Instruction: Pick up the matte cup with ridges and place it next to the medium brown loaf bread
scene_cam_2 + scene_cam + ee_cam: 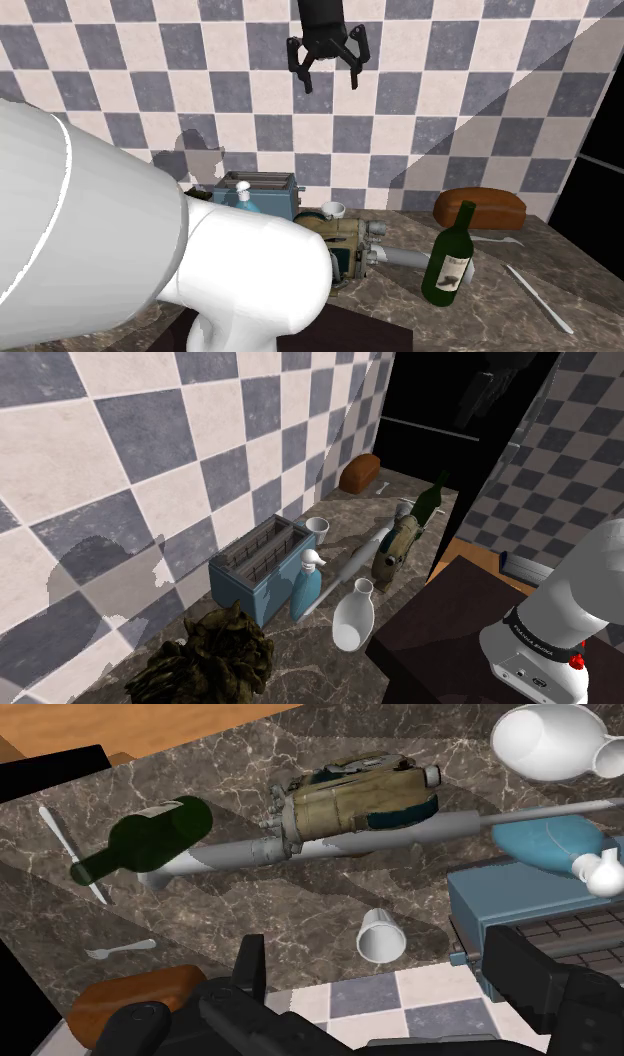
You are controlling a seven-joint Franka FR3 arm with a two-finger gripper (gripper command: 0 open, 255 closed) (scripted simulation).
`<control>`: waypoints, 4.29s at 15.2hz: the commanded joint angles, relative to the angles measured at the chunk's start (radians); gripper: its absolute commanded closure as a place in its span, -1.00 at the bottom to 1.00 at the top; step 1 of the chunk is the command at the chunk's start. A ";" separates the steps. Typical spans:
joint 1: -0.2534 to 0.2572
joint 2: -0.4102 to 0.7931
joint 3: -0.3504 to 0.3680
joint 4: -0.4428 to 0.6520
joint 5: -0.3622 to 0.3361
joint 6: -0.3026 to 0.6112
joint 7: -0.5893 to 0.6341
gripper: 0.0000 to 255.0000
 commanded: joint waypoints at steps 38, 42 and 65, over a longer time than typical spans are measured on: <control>0.027 1.220 0.141 0.294 -0.296 0.837 0.640 -1.00; 0.058 1.379 0.117 0.440 -0.319 0.843 0.679 -1.00; 0.088 1.639 0.081 0.667 -0.336 0.874 0.705 1.00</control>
